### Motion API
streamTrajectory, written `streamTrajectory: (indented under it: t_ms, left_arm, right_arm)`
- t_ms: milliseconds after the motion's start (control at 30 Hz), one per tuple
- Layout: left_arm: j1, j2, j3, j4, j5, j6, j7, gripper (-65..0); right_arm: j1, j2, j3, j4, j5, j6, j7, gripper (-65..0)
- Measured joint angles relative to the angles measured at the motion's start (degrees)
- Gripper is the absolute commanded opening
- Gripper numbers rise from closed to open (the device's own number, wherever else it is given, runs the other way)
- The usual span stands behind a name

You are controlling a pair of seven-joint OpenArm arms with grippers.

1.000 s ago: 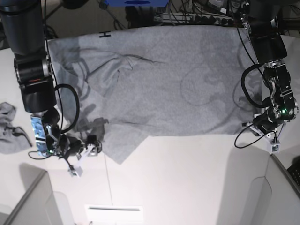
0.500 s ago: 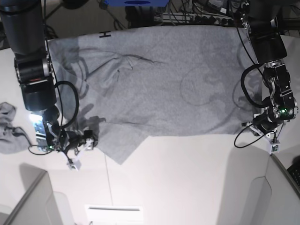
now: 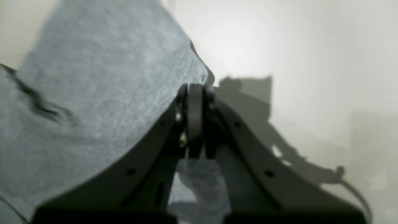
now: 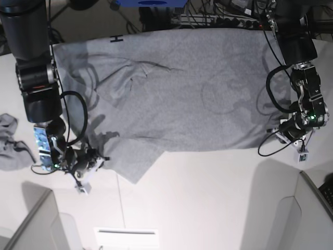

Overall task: Fold the T-shirt properly
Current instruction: 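Hold the hem corners and lift them slightly with both grippers, then lift the hem and fold it over onto the collar with both grippers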

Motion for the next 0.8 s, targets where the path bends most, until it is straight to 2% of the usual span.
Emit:
streamTrajectory:
  t_ms: [167,367,467,700,800]
  left_arm:
    - [0.59,-0.13,-0.04,3.54,-0.15,0.00,0.04,-65.0]
    - [1.42,-0.15,-0.04,6.23,-0.81,-0.02,-0.04,-65.0]
    - [2.99,-0.04,-0.09,8.41,-0.20,0.00,0.04,-65.0]
    - [5.07,0.02,-0.09,11.96,-0.90,-0.02,0.07,-65.0]
    - [6.49,-0.15,-0.09,14.49,-7.28,-0.02,0.02,-65.0]
  right_arm:
    - [-2.29,1.92,0.00,6.23,0.24,0.04,-0.13,-65.0]
    - [-4.26,1.77,5.73,6.64,0.24,-1.51,-2.47,-65.0]
    - [-4.79,2.05,6.29,7.02,0.07,-1.53,-3.39,-65.0]
    - [-10.19,2.97,7.48,15.89,0.11,-1.86,-4.15,-65.0]
    - [-11.21,2.51,11.32,16.68,0.33,-1.95,-5.77,-65.0]
